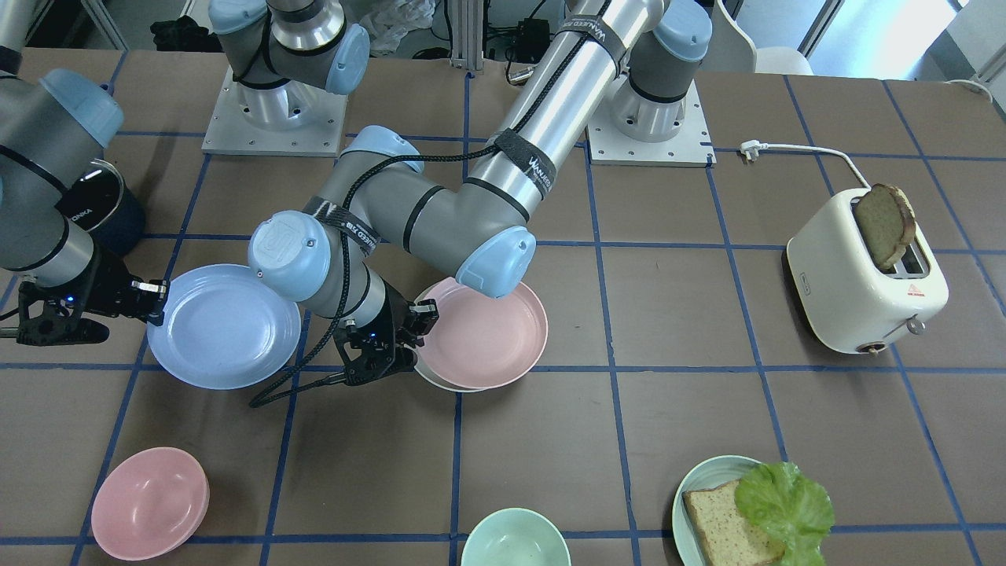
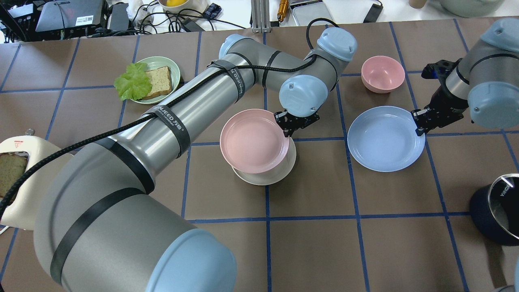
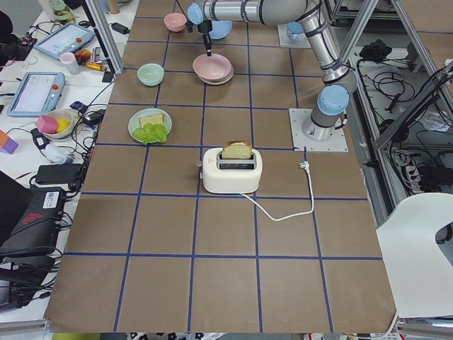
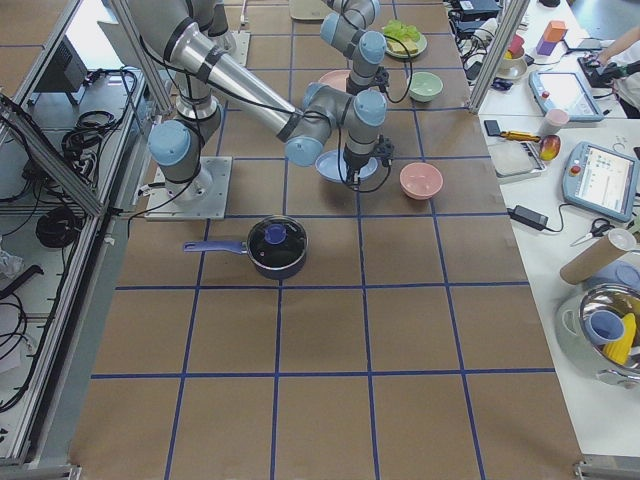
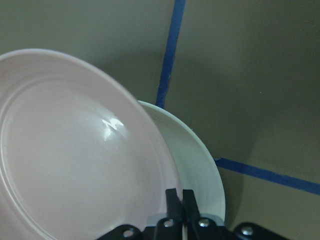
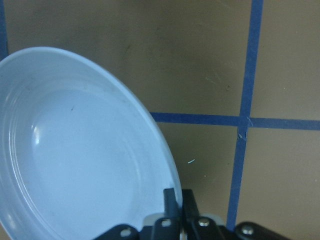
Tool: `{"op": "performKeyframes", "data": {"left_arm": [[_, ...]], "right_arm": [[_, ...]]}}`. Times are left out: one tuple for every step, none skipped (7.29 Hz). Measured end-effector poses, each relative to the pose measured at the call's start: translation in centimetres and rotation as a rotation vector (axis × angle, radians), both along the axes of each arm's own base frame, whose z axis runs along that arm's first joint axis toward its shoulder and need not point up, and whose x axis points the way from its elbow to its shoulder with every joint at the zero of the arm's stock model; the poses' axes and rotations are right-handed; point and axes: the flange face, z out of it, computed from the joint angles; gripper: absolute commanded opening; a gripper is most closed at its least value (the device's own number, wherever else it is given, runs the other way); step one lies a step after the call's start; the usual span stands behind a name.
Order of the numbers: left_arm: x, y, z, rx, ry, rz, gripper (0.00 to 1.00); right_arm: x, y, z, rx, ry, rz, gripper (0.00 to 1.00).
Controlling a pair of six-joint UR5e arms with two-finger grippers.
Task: Stack three plates with pink and blue
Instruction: 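Lower the pink plate onto the cream plate with the left gripper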
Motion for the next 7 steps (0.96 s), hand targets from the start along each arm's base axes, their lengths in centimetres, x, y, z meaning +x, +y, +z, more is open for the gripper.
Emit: {"op": "performKeyframes", "data": {"left_arm": [[0.0, 0.2, -0.2, 0.009, -0.006, 0.009, 0.0], [-0.2, 0.3, -0.3, 0.015, -0.001, 0.015, 0.0], [-0.3, 0.3, -0.4, 0.02, 0.011, 0.021, 0.0], [-0.5, 0.3, -0.5, 0.023, 0.02, 0.026, 0.0], [-0.6, 0.2, -0.8, 0.026, 0.024, 0.028, 0.0], [-0.8, 0.0, -1.0, 0.026, 0.026, 0.029, 0.0], [-0.9, -0.2, -1.2, 0.027, 0.026, 0.029, 0.0]], "right_arm": [[0.0, 0.0, 0.0, 0.0, 0.002, 0.0, 0.0], [0.0, 0.0, 0.0, 0.0, 0.003, 0.0, 0.0], [0.0, 0.0, 0.1, 0.0, 0.003, 0.0, 0.0], [0.0, 0.0, 0.0, 0.0, 0.003, 0.0, 0.0], [0.0, 0.0, 0.0, 0.0, 0.003, -0.001, 0.0], [0.0, 0.0, 0.0, 0.0, 0.003, -0.001, 0.0], [0.0, 0.0, 0.0, 0.0, 0.003, -0.002, 0.0]]}}
